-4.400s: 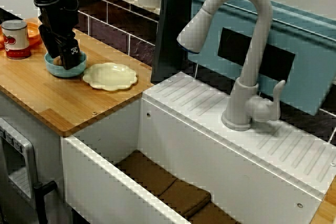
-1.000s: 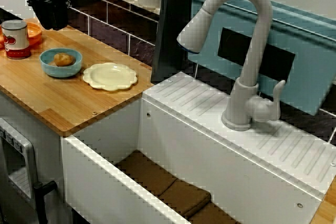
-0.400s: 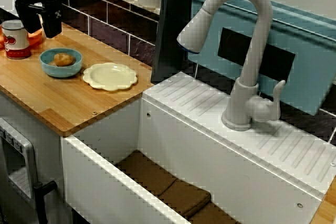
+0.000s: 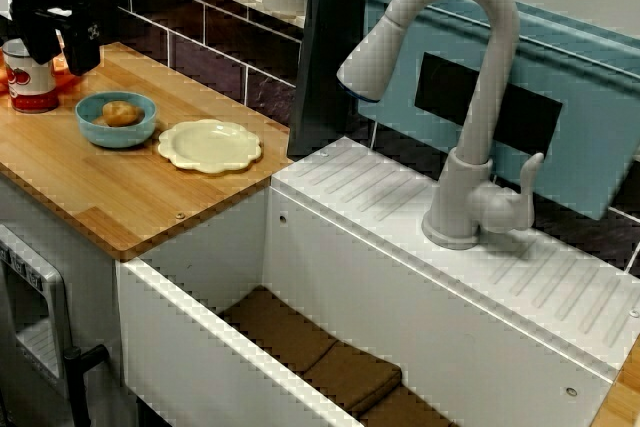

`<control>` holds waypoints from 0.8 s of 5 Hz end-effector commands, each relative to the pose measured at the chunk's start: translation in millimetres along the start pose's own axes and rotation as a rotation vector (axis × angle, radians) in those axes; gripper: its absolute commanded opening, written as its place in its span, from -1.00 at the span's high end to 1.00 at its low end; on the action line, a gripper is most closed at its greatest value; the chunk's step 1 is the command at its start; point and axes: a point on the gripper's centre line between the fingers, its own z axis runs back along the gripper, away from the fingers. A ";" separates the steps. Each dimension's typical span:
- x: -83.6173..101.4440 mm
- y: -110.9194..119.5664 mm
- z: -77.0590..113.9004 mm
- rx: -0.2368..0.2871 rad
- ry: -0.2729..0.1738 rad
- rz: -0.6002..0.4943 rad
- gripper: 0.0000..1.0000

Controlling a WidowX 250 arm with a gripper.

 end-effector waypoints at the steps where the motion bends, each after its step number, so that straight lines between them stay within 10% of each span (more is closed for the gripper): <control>1: -1.0 0.2 3.4 0.041 -0.057 0.004 -1.00; 4: 6.9 -0.9 -13.9 0.071 -0.052 0.060 -1.00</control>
